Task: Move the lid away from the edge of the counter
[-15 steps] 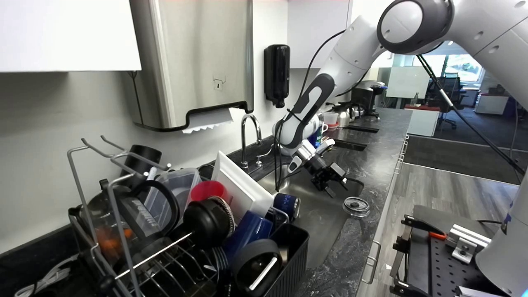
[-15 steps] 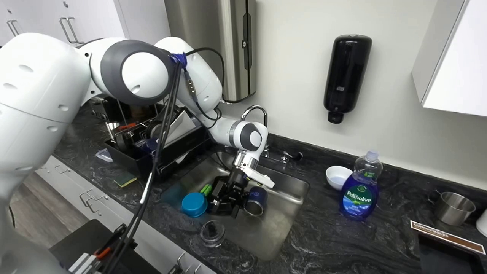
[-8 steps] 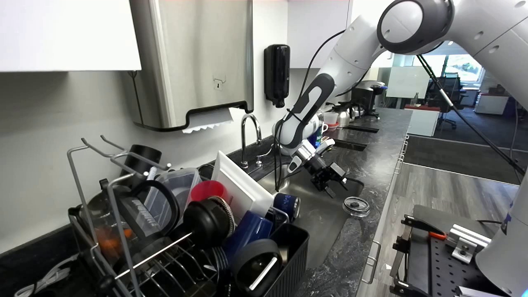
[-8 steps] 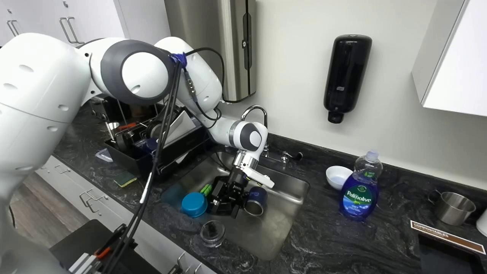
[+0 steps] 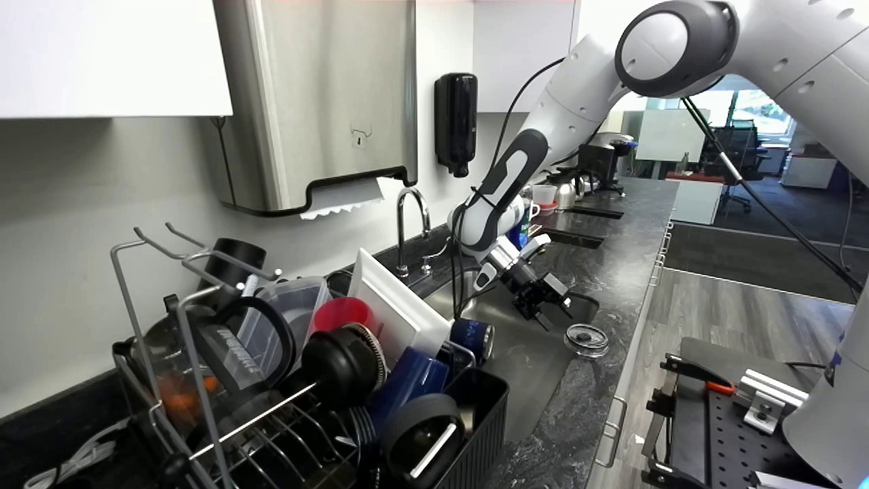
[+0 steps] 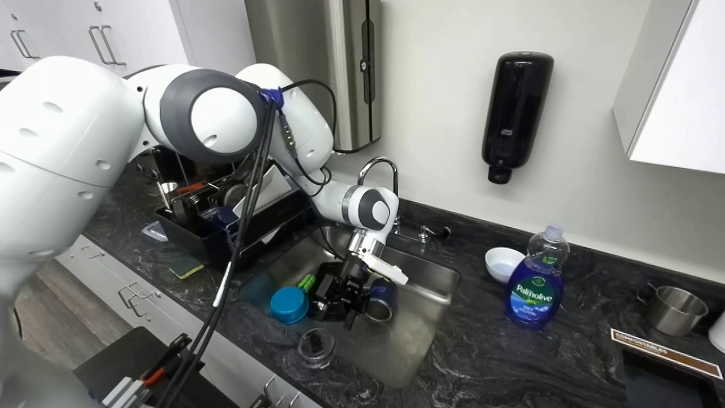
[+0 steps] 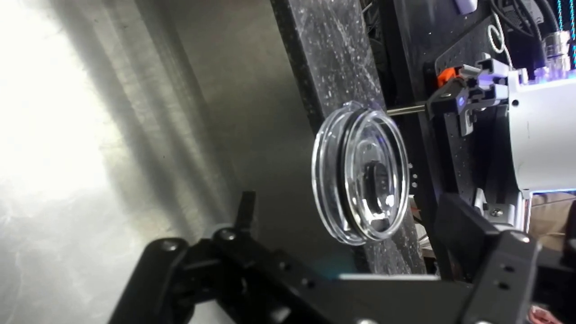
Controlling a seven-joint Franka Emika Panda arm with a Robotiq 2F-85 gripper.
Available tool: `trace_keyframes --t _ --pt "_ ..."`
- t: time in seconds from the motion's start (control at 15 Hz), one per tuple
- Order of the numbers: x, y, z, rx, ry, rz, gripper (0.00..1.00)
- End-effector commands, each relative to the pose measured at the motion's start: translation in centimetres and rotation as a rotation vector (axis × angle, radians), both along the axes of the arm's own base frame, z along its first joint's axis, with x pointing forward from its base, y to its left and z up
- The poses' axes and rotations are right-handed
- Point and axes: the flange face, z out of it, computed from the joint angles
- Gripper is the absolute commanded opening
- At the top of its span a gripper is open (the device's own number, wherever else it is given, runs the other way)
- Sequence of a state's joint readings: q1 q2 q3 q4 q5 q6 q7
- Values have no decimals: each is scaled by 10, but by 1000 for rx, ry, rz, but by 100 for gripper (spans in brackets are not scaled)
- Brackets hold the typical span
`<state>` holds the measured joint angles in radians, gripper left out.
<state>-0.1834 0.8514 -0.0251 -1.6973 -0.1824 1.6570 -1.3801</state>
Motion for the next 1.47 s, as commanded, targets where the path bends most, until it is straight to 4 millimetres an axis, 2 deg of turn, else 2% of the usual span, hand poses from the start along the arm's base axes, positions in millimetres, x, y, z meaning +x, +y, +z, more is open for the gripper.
trace_keyframes --t 0.0,0.33,1.13,1.4 --pt "6 -6 -8 11 4 9 100" --pt "10 -12 -19 28 31 5 100" --pt "-4 -16 -23 23 186 -38 100" --pt "-7 -13 -32 43 210 -36 100"
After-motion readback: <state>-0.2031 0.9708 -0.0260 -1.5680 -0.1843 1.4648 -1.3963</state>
